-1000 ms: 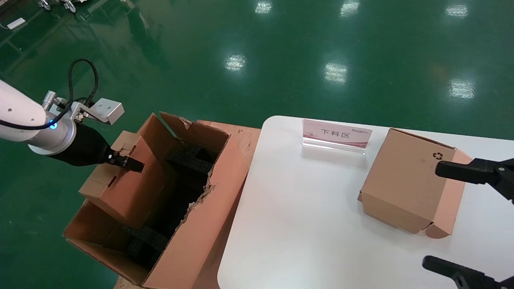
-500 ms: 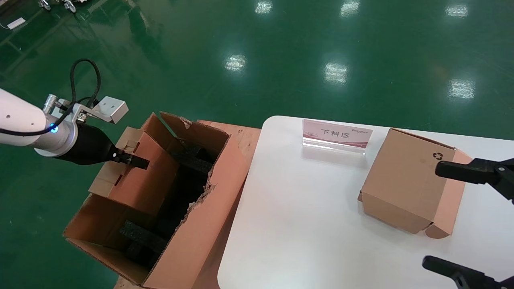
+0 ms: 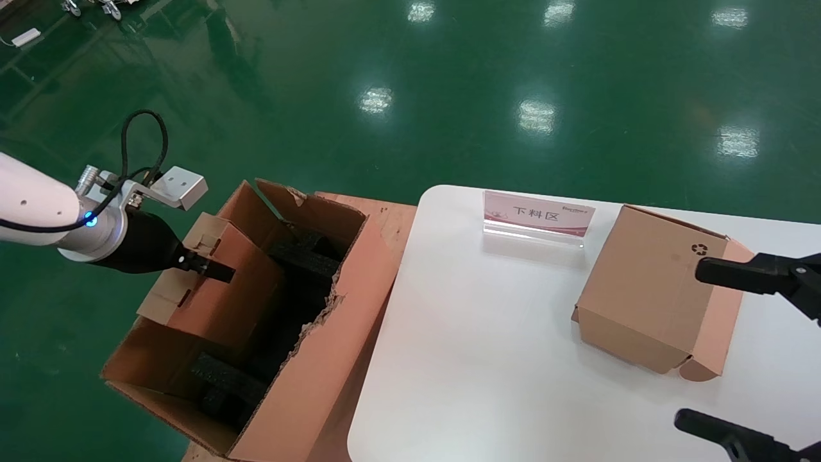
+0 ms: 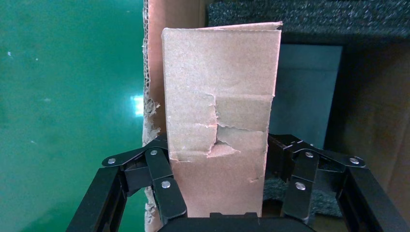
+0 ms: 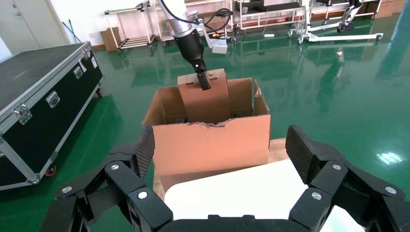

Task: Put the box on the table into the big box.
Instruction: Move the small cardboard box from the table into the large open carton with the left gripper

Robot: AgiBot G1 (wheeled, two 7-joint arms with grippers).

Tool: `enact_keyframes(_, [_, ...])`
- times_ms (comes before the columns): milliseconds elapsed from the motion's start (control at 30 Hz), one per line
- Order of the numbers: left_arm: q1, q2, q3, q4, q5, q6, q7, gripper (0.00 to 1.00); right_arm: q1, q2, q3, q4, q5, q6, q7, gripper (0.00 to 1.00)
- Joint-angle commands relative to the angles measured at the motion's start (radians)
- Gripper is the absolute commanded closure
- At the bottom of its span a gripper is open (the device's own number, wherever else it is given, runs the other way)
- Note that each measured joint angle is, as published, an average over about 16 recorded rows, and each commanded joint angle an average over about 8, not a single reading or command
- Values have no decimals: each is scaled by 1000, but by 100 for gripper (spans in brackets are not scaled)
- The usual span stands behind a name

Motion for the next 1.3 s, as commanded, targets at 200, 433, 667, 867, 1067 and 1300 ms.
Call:
enact_keyframes(200, [13, 10, 13, -3, 24, 0, 9, 100, 0, 0, 0, 0, 0, 0, 0, 0])
enact_keyframes(433, [34, 25, 29, -6, 56, 1, 8, 100, 0, 0, 0, 0, 0, 0, 0, 0])
enact_keyframes(667, [61, 41, 38, -10, 86, -3, -8, 67, 0, 0, 0, 0, 0, 0, 0, 0])
enact_keyframes(867, [86, 55, 40, -13, 110, -5, -31, 0, 0, 0, 0, 0, 0, 0, 0, 0])
enact_keyframes(1067, [104, 66, 40, -16, 126, -5, -49, 0, 0, 0, 0, 0, 0, 0, 0, 0])
enact_keyframes(1300, [112, 71, 40, -17, 134, -5, -58, 0, 0, 0, 0, 0, 0, 0, 0, 0])
